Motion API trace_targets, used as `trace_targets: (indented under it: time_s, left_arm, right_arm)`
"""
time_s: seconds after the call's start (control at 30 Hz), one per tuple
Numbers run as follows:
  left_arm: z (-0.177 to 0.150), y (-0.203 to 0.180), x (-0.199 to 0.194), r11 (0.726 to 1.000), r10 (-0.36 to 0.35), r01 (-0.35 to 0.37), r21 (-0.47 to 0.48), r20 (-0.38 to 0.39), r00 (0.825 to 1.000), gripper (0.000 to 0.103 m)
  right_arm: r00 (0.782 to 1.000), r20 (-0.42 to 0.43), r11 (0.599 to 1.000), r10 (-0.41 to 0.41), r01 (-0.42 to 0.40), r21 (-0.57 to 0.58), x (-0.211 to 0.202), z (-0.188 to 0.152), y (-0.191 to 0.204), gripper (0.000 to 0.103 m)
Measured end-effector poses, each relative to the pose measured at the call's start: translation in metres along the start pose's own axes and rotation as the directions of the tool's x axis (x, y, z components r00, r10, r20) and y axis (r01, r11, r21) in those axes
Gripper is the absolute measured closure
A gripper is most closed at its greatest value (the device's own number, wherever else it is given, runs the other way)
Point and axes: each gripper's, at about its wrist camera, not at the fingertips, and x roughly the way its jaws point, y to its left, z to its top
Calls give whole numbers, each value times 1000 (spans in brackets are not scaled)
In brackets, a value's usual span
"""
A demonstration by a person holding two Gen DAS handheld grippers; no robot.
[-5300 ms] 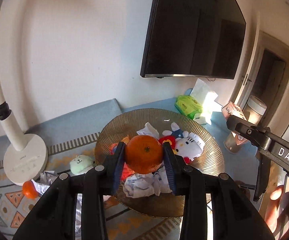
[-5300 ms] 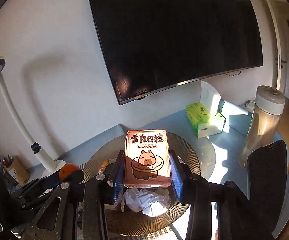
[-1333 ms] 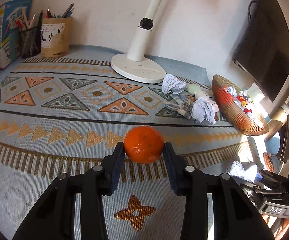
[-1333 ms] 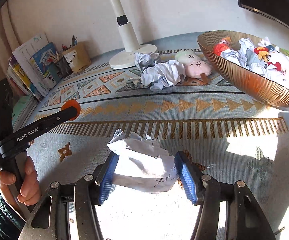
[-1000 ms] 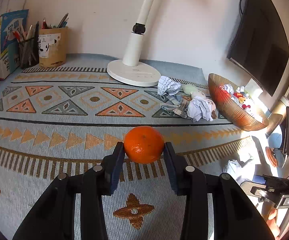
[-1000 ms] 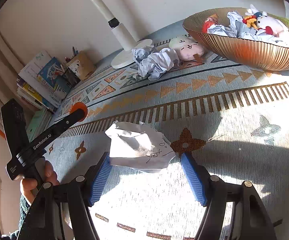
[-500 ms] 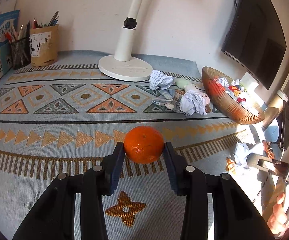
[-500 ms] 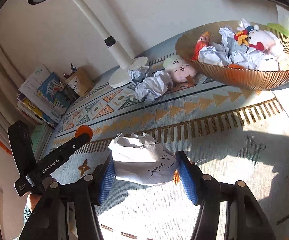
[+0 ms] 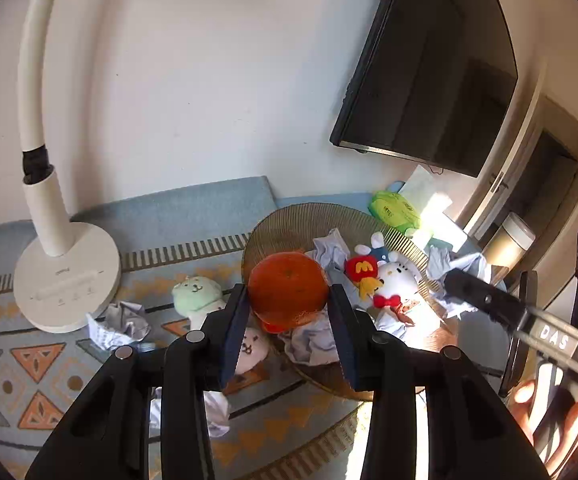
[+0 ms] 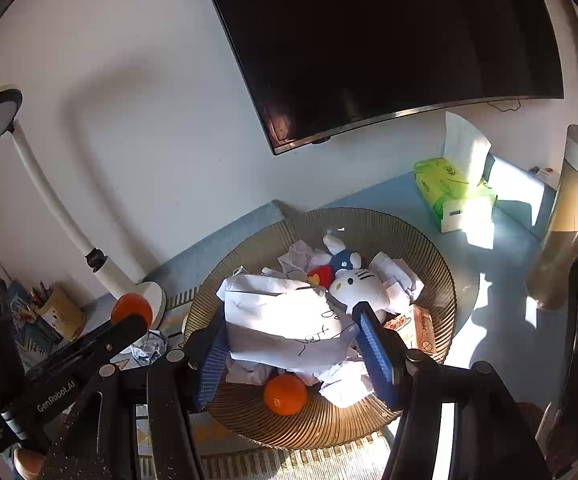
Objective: Organize objects
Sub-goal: 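Carry the tangerine and paper over the gold bowl and open both grippers, then move both open grippers back to the items by the lamp base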
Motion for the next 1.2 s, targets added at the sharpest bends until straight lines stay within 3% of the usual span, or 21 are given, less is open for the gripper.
trace_targets:
  time_s: [0.13,0.2,0.27,0.37,0.53,0.67,0.7,0.73,0.8,0.87,0.97,1.0,1.07,1.13,1.2]
  left_arm:
    - [12,-9,42,994,-102,101,-31,-32,994,65]
    - [12,-15,55,991,-133,131,-34,-61,989,41]
    - [9,-14,57,991,-119,115,-65,-59,991,28]
    - [4,-7,46,984,-154,149,-98,-51,987,28]
    - [-7,11,2,985,-127,123,-124,-22,992,28]
    - [-20,30,-54,993,-45,49,-105,38,998,28]
    - [-27,34,-69,995,-19,24,-97,55,998,25]
    - [-34,41,-84,996,9,-1,-94,76,997,22]
    - [-54,56,-112,992,79,-67,-111,115,990,2]
    - [-78,75,-133,983,138,-120,-136,135,981,1]
    - [-111,111,-143,964,181,-162,-209,74,981,1]
    - [-123,128,-144,951,176,-156,-267,53,983,1]
    - [-142,157,-147,918,194,-172,-358,28,981,1]
    - [-154,171,-150,903,258,-232,-363,26,966,1]
    - [-164,174,-147,908,274,-246,-339,36,961,1]
  right_arm:
    - [999,-17,999,-38,38,-36,17,-10,-2,40]
    - [998,-17,997,-67,67,-25,18,-11,-7,27]
    - [997,-11,998,-70,70,-7,14,-12,-13,25]
    - [999,-7,999,-47,47,18,3,-17,-19,25]
    - [1000,13,1000,-4,4,7,-24,-30,-2,25]
    - [997,20,996,81,-80,-41,-42,-44,31,23]
    - [995,21,994,99,-97,-58,-45,-50,42,19]
    - [994,21,991,111,-110,-74,-47,-57,52,16]
    - [990,1,984,140,-139,-112,-46,-73,75,13]
    - [987,-25,975,160,-161,-150,-38,-91,95,13]
    - [996,5,960,93,-88,-267,-19,-122,119,13]
    - [999,-7,952,50,-50,-303,-9,-132,125,13]
    - [998,-47,944,38,-52,-325,7,-143,127,13]
    - [997,-55,946,46,-62,-319,14,-148,125,13]
    - [998,-57,941,16,-35,-336,20,-151,125,13]
